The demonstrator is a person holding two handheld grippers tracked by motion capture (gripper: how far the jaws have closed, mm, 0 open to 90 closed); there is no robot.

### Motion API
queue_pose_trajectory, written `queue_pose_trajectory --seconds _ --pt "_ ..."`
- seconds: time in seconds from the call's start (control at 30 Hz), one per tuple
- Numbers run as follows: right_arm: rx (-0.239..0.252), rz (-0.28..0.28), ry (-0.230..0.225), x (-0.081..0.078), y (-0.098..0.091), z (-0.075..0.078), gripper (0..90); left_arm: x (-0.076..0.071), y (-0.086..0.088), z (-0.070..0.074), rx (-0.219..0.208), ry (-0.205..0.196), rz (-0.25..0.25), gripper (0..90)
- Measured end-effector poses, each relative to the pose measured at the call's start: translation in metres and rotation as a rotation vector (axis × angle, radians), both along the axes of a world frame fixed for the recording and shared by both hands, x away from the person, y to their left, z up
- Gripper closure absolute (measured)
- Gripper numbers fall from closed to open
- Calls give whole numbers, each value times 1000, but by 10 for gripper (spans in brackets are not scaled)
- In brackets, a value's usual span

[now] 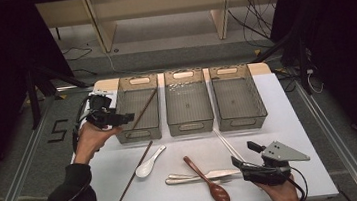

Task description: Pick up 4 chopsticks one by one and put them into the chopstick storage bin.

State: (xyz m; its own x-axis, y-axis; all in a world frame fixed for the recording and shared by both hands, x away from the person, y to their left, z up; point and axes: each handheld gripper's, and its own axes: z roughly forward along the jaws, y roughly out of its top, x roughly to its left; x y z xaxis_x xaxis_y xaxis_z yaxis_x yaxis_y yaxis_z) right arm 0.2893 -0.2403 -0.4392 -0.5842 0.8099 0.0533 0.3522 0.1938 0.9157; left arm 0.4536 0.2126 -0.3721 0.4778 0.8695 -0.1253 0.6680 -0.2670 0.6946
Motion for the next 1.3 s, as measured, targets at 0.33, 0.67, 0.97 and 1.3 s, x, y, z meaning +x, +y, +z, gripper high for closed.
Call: queue_pose_trajectory --seconds 0.33,0.67,0.97,1.3 --pt "1 1 1 0 0 0 265 -30 -4 -18 95 80 -27 202" --pt "-4 1 -4 -1 0 1 264 -55 -3 -30 136 151 -32 209" --pt "-5 2 -8 -1 0 2 264 -68 -1 -46 186 228 -34 213" --pt "-11 2 -7 -2 0 2 264 -80 -7 -65 247 335 -85 269"
